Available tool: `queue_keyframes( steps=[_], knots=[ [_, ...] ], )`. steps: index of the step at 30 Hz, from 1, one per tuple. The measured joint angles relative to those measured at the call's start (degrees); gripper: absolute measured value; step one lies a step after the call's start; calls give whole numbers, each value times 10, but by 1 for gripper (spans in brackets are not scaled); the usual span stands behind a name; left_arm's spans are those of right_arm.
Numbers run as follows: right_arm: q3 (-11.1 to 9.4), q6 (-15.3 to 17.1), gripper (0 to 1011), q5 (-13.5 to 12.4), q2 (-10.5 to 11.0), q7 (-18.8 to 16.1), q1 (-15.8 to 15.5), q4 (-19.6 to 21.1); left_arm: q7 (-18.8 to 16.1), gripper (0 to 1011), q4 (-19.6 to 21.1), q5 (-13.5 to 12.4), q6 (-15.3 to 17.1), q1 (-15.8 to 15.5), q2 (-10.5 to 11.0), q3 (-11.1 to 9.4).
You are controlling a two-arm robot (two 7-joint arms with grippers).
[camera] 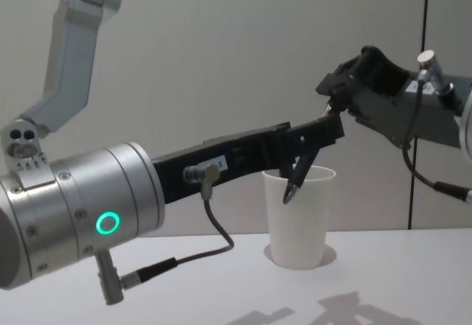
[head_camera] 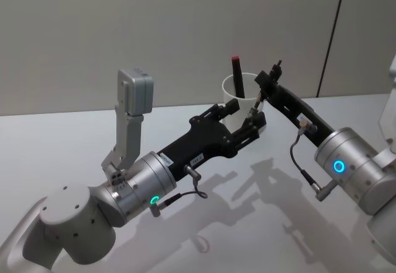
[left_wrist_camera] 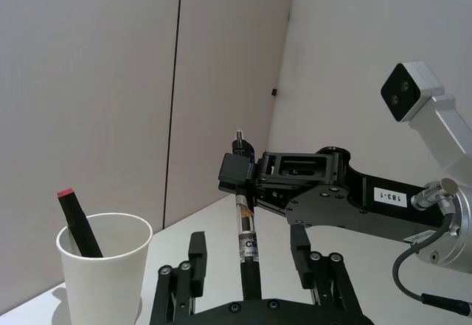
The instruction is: Place the pen into the pen holder.
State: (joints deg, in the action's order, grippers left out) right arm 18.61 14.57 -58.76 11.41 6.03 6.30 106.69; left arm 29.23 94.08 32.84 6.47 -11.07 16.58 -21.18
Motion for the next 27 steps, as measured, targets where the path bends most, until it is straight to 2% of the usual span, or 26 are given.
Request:
queue_keyframes(
  steps=[9,12,18,27],
  knots=[
    [0,0,143,0,0,0,0,0,0,941,0,0,0,0,0,0],
    [0,0,143,0,0,-1,0,0,0,999,0,0,0,0,0,0],
    [-1,-4,143,6,4,-7,2,-1,0,1001,0,0,0,0,0,0],
    [-10,-20,144,38,19,-22,7,-6,0,1001,0,0,0,0,0,0]
  ],
)
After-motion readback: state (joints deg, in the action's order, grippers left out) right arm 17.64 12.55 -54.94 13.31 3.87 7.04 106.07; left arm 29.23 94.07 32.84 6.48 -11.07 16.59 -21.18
